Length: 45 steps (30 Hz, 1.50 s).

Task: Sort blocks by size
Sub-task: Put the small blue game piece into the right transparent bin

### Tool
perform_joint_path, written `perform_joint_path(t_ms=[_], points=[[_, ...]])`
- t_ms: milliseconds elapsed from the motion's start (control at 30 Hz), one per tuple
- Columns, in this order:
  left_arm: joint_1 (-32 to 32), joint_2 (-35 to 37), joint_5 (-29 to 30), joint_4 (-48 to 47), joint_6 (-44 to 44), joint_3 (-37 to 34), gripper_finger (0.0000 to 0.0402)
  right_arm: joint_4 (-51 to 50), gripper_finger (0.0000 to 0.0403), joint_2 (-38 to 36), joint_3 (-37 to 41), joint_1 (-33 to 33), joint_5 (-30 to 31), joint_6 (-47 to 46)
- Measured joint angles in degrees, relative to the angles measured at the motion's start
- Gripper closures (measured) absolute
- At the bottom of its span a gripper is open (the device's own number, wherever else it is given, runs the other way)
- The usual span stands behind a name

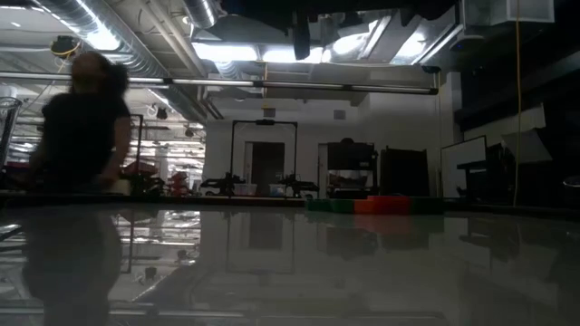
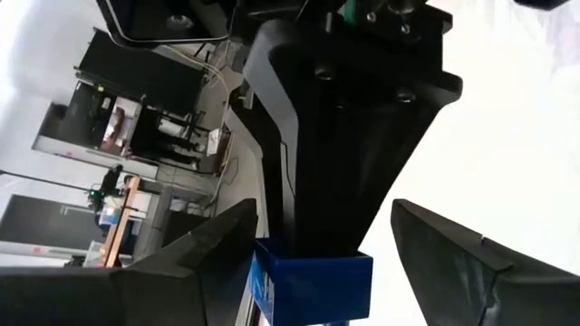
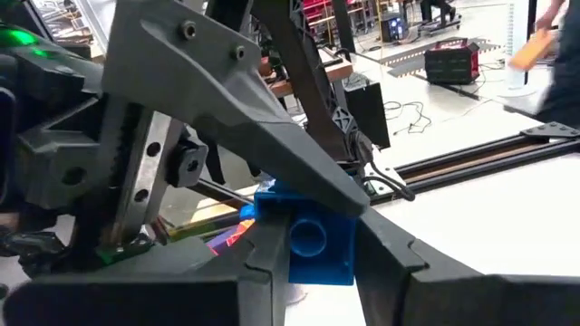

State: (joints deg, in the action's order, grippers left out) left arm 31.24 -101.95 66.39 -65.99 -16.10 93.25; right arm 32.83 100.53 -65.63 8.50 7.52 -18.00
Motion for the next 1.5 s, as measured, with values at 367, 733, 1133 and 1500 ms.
perform_joint_path(t_ms=[367, 733, 1133, 1500], points=[[1.45, 0.00, -0.34, -2.16, 3.04, -0.04, 0.0162, -1.08, 0.0310, -0.06, 0.00, 0.10, -1.20, 0.42], [1.44, 0.04, -0.35, -4.12, 0.37, -0.09, 0.0163, -1.17, 0.0310, -0.13, 0.02, 0.10, -2.57, 0.37], [1.29, 0.08, -0.09, -4.09, -0.43, -0.09, 0.0205, -1.37, 0.0310, -0.15, 0.07, 0.10, -2.57, 0.29], [1.29, 0.09, 0.48, -6.41, -0.70, -0.13, 0.0270, -1.13, 0.0310, -0.15, 0.07, 0.03, -2.20, -1.53]])
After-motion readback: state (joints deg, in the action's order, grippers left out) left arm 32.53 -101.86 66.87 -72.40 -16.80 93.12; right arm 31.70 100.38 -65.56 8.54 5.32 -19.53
